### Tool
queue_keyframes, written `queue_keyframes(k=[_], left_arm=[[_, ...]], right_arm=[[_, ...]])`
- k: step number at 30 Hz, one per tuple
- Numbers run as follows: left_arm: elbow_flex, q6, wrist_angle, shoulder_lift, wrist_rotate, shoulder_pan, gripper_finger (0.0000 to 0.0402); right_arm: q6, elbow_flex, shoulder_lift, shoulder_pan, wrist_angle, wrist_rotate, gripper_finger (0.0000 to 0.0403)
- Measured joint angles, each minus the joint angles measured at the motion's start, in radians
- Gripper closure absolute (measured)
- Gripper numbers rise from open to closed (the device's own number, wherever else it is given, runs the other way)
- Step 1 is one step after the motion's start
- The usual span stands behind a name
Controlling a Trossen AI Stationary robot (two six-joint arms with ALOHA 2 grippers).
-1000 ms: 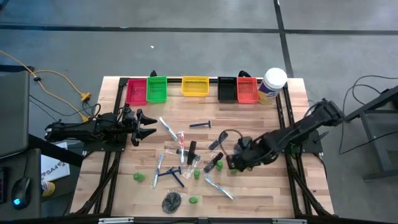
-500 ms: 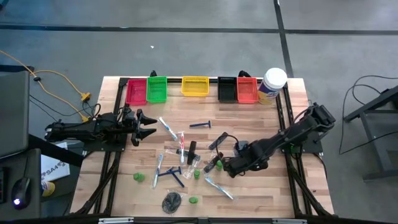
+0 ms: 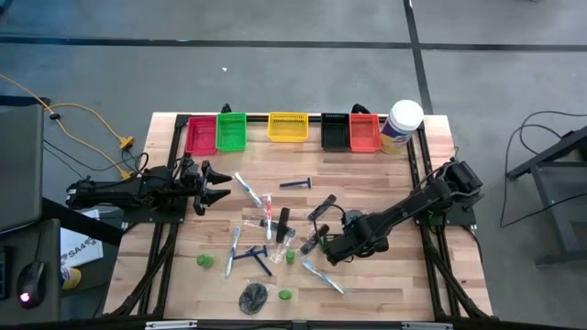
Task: Pick & Place Travel size toiletries
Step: Put the green shampoo bottle into the orange bin
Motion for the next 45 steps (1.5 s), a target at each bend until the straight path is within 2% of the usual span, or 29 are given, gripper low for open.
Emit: queue_keyframes(k=[7, 15, 18, 25, 30, 39, 45], left_arm=[[0.000, 0.000, 0.000, 0.000, 0.000, 0.000, 0.0160], [0.000, 0.000, 0.000, 0.000, 0.000, 0.000, 0.0160], [0.000, 0.000, 0.000, 0.000, 0.000, 0.000, 0.0160], [0.000, 0.000, 0.000, 0.000, 0.000, 0.000, 0.0160], [0.000, 0.000, 0.000, 0.000, 0.000, 0.000, 0.0160], [0.000, 0.000, 0.000, 0.000, 0.000, 0.000, 0.0160], [0.000, 0.000, 0.000, 0.000, 0.000, 0.000, 0.0160]], right_arm=[[-0.001, -0.001, 0.022, -0.006, -0.015, 0.000, 0.0198], [-0.009, -0.001, 0.022, -0.006, -0.017, -0.020, 0.0288], [-0.011, -0.001, 0.022, -0.006, -0.005, -0.021, 0.0310], [-0.032, -0.001, 0.021, -0.006, -0.004, -0.046, 0.0296], [-0.062, -0.001, -0.007, -0.006, -0.029, -0.063, 0.0315], [-0.070, -0.001, -0.157, -0.015, -0.169, -0.048, 0.0315], [-0.170, -0.001, -0.276, -0.099, -0.244, 0.004, 0.0315]])
